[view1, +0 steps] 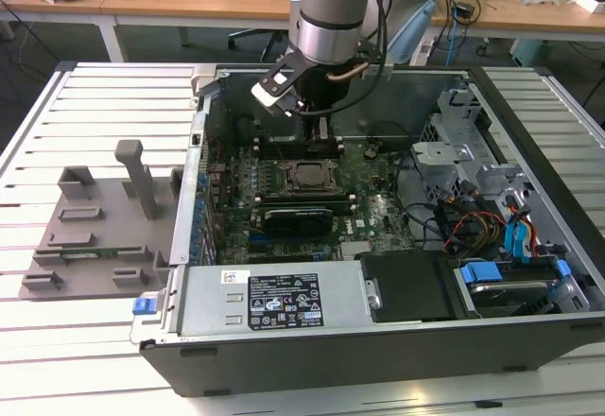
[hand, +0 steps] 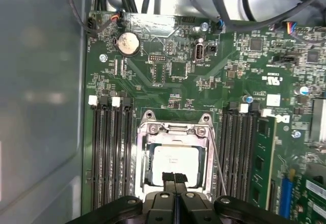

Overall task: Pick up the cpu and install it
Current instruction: 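Close the cpu cover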

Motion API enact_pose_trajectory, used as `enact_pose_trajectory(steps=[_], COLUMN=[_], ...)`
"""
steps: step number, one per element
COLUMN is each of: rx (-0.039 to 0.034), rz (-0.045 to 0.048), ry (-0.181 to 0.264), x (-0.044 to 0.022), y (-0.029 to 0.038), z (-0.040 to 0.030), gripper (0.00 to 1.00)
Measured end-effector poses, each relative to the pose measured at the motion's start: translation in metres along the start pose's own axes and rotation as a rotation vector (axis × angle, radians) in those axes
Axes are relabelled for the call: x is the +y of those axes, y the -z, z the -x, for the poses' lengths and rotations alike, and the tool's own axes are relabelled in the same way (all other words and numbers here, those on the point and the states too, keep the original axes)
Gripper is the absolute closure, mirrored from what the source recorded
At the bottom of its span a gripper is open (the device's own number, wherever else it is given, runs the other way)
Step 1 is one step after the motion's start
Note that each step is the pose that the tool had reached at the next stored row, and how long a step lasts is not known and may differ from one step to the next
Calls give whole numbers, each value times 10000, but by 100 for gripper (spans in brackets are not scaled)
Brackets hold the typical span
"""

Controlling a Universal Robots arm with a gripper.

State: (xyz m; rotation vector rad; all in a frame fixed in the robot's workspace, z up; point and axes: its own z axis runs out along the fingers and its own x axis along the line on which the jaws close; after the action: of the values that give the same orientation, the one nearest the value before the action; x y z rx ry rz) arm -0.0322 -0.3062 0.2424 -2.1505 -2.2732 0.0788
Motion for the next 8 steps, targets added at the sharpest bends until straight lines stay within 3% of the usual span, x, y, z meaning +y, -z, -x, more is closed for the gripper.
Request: enact_pose_trajectory(steps=[8], rx=[-5], rz=[0], ry=[0], x=[-9], y=[193], z=[5], gripper=[89])
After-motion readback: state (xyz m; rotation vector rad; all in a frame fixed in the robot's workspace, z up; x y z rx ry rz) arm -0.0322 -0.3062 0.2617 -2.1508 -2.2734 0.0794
